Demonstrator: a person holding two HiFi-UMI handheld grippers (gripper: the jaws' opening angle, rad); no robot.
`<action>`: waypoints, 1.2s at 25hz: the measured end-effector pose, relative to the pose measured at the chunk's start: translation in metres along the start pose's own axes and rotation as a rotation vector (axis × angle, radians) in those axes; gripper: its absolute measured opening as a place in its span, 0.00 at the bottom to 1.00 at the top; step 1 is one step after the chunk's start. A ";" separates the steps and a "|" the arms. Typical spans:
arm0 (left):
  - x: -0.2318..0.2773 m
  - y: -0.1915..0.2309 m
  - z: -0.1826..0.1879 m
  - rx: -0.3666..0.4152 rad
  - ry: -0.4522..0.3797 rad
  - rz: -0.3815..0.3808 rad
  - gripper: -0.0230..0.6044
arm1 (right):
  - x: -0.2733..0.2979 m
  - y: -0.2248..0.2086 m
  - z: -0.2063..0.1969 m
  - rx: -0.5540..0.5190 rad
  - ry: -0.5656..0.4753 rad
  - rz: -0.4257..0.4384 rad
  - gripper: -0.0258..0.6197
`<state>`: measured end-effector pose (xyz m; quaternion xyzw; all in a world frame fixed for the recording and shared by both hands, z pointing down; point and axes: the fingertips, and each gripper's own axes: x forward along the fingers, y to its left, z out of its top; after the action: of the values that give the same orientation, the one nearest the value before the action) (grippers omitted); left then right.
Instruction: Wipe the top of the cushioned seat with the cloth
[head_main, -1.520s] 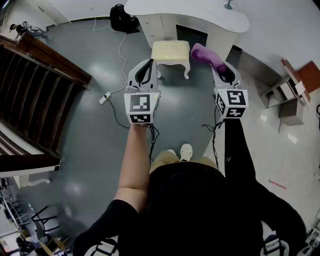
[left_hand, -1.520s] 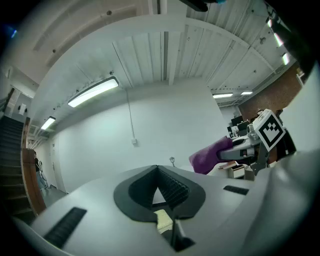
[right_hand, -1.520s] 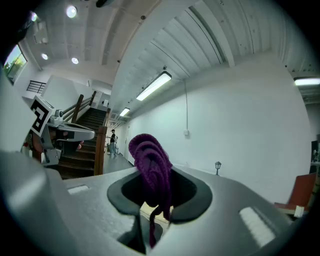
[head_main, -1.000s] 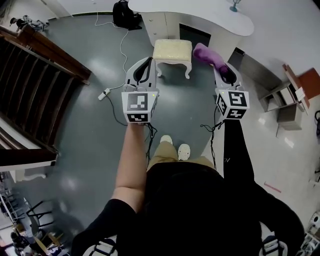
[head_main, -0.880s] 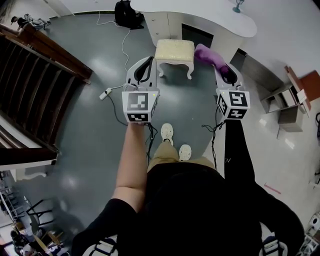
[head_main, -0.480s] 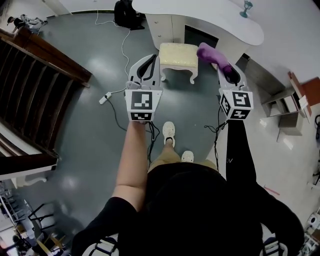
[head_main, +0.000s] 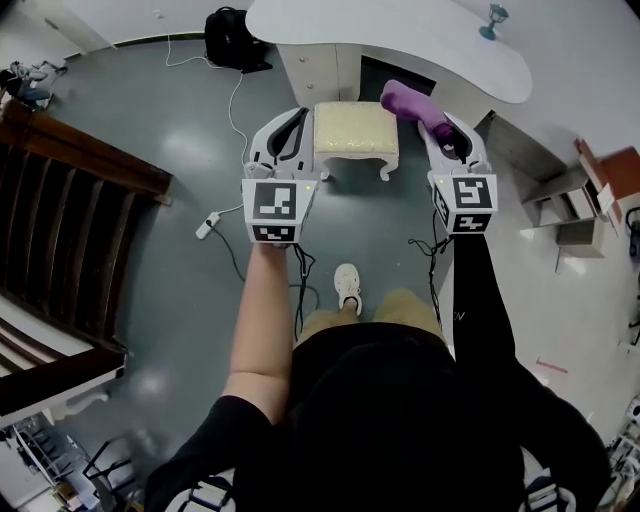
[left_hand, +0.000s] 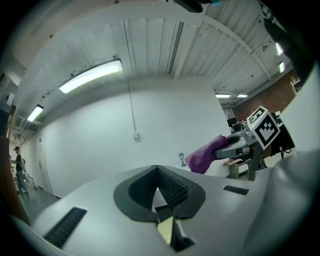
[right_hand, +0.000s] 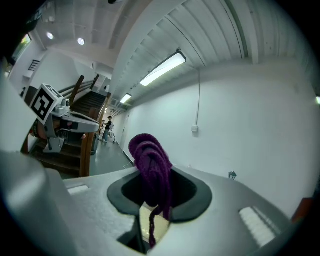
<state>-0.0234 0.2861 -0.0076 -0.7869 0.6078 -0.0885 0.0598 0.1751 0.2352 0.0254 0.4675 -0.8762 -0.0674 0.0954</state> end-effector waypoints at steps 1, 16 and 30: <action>0.006 0.005 -0.002 -0.004 -0.001 -0.009 0.05 | 0.007 0.000 0.000 -0.003 0.002 -0.003 0.18; 0.109 0.044 -0.027 -0.062 -0.012 -0.060 0.05 | 0.113 -0.029 -0.020 0.042 0.038 0.034 0.18; 0.267 0.094 -0.100 -0.032 0.047 -0.043 0.05 | 0.293 -0.056 -0.125 0.152 0.192 0.150 0.18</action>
<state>-0.0683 0.0057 0.0892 -0.7983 0.5933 -0.0987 0.0311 0.0896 -0.0434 0.1663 0.4107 -0.8982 0.0515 0.1478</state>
